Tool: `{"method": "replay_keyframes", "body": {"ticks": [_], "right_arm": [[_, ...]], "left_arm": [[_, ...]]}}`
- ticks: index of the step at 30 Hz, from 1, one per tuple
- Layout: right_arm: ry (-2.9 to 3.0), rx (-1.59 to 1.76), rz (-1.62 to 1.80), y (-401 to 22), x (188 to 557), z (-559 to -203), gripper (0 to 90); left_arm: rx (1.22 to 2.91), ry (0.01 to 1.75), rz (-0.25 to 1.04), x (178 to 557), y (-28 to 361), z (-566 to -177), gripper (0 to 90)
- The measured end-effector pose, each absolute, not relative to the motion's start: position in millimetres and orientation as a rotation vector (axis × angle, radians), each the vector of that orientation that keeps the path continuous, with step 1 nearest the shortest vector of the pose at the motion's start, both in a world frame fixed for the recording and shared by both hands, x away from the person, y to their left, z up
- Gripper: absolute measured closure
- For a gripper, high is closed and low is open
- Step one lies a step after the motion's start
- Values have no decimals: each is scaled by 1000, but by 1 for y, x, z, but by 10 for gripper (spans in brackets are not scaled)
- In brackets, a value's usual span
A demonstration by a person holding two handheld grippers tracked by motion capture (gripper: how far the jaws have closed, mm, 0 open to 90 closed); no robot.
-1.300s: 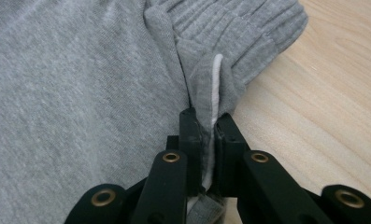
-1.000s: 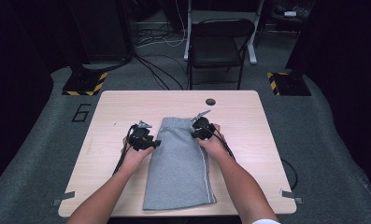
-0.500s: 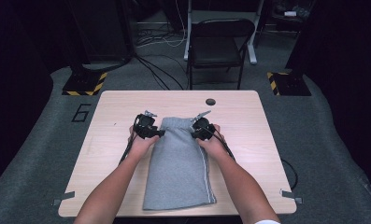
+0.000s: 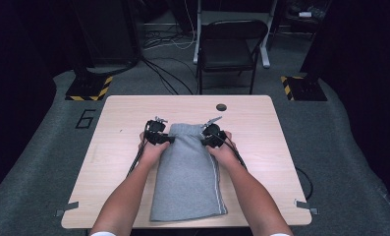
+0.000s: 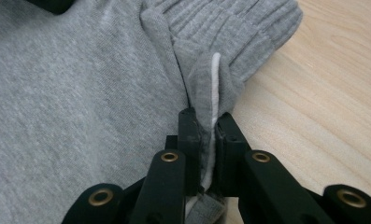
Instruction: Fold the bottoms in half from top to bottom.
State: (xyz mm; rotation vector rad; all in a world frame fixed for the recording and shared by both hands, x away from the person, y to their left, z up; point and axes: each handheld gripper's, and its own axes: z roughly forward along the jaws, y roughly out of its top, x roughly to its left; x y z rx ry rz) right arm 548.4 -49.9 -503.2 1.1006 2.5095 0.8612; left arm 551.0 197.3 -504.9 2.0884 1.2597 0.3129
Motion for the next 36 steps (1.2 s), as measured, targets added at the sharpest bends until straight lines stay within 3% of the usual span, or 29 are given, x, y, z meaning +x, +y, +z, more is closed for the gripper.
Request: {"method": "replay_keyframes", "body": {"ticks": [11,24,36], "right_arm": [[2491,1123,894,-52,548,-505,827],[2490,1120,880,-51,547,-504,828],[2467,1181,925,-54,547,-506,828]], "left_arm": [[2056,1277,264,553,195,-509,677],[2073,1248,297,551,195,-511,798],[2061,1254,291,549,194,-512,848]]}}
